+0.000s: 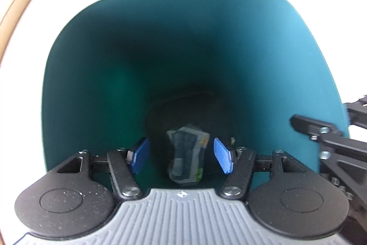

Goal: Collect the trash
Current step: 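Carry the blue-white wrapper over the bin with the left gripper and release it, then lower the left gripper to the biscuit packet and grasp it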

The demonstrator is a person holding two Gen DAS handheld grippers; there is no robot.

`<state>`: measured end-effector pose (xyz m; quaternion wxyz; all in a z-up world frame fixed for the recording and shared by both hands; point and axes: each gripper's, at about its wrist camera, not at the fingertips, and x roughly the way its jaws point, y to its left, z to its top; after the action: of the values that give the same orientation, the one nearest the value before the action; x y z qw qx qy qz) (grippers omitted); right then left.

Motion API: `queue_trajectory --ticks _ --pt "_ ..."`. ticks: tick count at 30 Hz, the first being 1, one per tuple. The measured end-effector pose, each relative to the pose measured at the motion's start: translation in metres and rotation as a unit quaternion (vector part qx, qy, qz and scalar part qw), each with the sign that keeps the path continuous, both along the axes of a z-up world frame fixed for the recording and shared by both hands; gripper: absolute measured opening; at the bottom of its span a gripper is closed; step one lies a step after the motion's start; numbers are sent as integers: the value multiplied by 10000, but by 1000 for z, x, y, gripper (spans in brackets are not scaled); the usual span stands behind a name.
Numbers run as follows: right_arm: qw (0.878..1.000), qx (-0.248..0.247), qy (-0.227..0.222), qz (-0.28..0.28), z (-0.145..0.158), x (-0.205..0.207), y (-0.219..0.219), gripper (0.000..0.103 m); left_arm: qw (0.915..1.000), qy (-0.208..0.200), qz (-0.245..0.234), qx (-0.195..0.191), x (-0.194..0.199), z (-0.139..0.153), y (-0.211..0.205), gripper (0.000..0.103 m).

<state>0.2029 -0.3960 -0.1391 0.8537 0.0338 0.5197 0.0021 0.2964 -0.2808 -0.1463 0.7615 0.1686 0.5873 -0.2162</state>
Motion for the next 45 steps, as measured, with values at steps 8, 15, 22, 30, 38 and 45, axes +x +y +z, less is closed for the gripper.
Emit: queue_trajectory --ticks 8,15,22,30,38,45 --pt "10000 -61 5 6 -1 1 4 11 9983 -385 -60 -434 -31 40 28 61" --pt "9994 -238 -8 253 -2 1 12 12 9948 -575 48 -835 -39 76 60 62" --pt "9963 -563 64 646 -2 1 25 12 9913 -886 230 -944 -54 103 99 62" --pt "9889 -948 301 1101 -1 5 40 13 9862 -1169 770 -879 -56 115 167 62" --pt "9820 -1020 635 1456 -1 11 38 14 9843 -1025 1341 -513 -37 93 233 62" --pt "9811 -953 789 1490 -1 28 36 14 9814 -817 1701 -341 -19 61 276 62"
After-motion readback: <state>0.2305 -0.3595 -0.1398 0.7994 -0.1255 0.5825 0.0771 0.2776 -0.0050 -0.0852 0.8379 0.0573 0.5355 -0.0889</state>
